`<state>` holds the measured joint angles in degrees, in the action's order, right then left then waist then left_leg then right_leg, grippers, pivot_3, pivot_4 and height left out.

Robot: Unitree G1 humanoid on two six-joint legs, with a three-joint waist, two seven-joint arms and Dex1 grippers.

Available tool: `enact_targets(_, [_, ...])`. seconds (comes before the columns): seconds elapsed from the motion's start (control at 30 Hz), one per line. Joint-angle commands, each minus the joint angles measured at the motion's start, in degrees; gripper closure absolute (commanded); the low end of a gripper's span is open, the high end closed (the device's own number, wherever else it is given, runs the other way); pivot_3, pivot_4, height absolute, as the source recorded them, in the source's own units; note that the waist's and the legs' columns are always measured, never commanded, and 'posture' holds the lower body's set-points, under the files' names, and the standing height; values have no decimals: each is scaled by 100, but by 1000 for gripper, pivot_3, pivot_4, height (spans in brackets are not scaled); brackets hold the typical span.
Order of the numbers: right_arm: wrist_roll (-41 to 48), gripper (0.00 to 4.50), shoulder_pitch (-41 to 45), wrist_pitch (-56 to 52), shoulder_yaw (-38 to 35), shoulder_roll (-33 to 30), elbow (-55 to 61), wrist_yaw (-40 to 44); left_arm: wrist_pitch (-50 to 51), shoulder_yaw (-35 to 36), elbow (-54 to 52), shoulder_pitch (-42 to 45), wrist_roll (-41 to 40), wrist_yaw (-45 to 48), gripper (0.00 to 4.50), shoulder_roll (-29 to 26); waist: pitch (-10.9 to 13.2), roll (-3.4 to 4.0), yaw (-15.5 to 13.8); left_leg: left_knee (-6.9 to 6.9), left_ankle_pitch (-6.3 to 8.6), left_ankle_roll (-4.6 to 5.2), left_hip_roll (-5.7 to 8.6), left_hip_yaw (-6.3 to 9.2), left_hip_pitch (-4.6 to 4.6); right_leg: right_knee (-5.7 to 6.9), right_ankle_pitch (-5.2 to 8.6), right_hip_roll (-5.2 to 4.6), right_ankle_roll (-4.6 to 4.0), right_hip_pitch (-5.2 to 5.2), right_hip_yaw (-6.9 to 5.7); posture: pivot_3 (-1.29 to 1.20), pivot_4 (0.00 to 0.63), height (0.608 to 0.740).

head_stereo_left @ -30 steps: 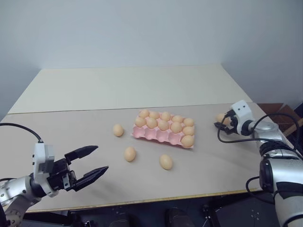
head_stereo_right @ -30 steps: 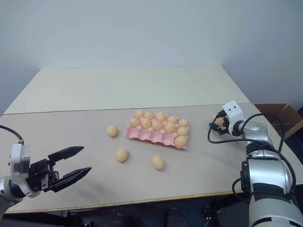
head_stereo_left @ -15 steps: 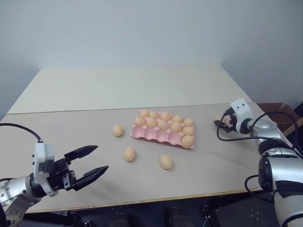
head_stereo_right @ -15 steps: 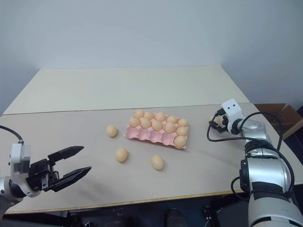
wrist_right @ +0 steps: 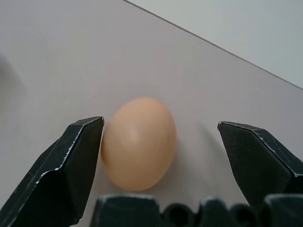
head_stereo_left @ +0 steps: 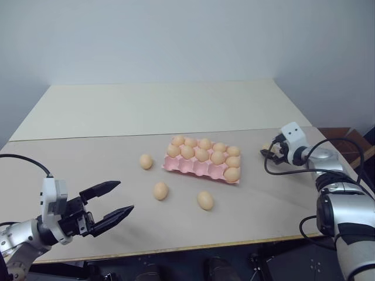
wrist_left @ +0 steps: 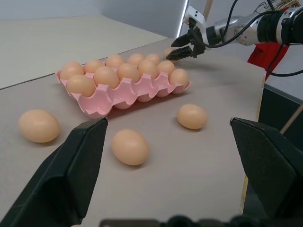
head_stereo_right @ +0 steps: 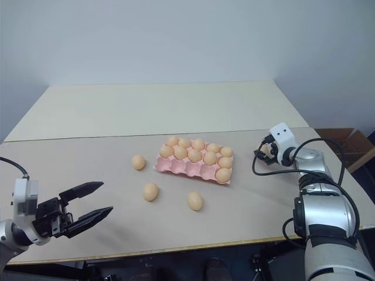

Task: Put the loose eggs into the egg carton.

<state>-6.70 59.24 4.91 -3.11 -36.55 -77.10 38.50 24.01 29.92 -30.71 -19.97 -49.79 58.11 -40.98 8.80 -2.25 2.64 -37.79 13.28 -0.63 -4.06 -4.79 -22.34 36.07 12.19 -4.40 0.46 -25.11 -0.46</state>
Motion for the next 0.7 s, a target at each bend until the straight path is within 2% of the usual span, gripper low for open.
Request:
enact_targets(0.03, [21,620,130,-35,-96,-1,20,-14,-21,58,-160,21,-102,19,0,-29,0,0,-1,0,0,0,0,0,0,0,-1,0,-1,0,0,0,150,740])
enact_targets(0.2, [-116,2381,58,-12,4,12,15,-108,-11,68,-163,20,-118,21,0,-36,0,0,-2,0,0,0,0,0,-1,-1,-2,0,-2,0,0,0,150,740])
enact_targets(0.23, [-142,2624,51,4,11,12,18,-137,-9,67,-163,21,-121,20,0,-35,0,0,-3,0,0,0,0,0,-1,-1,-2,0,-2,0,0,0,150,740])
enact_targets(0.6, [41,2624,155,337,-206,-154,206,-85,-77,-62,-124,169,-52,-44,0,37,0,1,-4,0,0,0,0,0,-1,0,-2,0,-1,0,0,0,150,740])
enact_targets(0.7, [507,2624,47,651,-412,-155,875,758,-61,-1,-195,131,-136,-114,0,105,3,4,10,1,0,0,0,0,-3,-2,-7,0,8,-2,1,0,150,740])
